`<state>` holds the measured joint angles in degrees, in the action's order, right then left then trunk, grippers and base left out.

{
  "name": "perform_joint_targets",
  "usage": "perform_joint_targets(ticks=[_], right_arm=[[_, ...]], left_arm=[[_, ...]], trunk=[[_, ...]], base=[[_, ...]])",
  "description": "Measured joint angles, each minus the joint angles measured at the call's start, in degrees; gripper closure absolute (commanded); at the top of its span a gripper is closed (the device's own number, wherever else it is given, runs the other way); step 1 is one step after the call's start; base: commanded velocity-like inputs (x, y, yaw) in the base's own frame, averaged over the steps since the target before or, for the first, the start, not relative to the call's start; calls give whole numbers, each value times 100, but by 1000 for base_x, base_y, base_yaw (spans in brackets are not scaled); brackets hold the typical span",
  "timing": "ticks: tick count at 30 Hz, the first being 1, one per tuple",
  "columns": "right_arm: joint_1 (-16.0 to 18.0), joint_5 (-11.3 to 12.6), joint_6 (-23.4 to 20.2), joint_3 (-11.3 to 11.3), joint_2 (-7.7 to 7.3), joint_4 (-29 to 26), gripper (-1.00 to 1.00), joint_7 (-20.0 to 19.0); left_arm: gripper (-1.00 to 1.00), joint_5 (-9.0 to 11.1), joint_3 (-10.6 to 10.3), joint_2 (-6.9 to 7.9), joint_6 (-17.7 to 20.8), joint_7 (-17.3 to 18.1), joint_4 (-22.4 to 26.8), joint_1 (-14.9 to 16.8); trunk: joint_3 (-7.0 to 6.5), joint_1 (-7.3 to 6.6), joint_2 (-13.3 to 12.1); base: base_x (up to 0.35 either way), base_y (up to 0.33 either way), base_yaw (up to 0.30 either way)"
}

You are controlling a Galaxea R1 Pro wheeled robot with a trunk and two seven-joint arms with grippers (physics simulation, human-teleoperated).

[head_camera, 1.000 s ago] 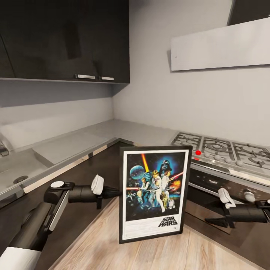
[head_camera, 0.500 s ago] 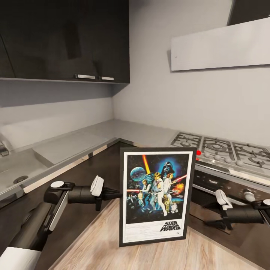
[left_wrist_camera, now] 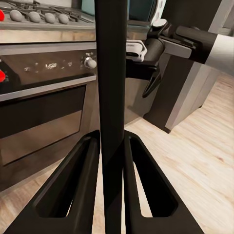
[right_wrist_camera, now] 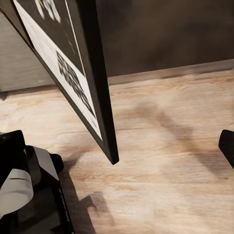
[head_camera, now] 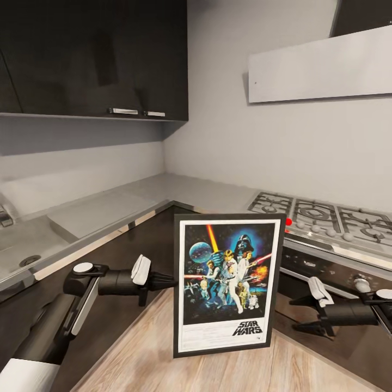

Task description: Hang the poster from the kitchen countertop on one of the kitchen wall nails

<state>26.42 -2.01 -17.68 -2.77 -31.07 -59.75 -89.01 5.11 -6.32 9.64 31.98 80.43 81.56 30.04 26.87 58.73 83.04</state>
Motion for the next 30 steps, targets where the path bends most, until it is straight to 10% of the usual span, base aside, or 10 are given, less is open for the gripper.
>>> perform_joint_targets(ticks=[30], right_arm=[[11, 681, 0, 229, 271, -141, -100, -12]], left_arm=[[100, 4, 0, -2, 2, 7, 28, -2]], trunk=[[0, 0, 0]], base=[[0, 0, 0]])
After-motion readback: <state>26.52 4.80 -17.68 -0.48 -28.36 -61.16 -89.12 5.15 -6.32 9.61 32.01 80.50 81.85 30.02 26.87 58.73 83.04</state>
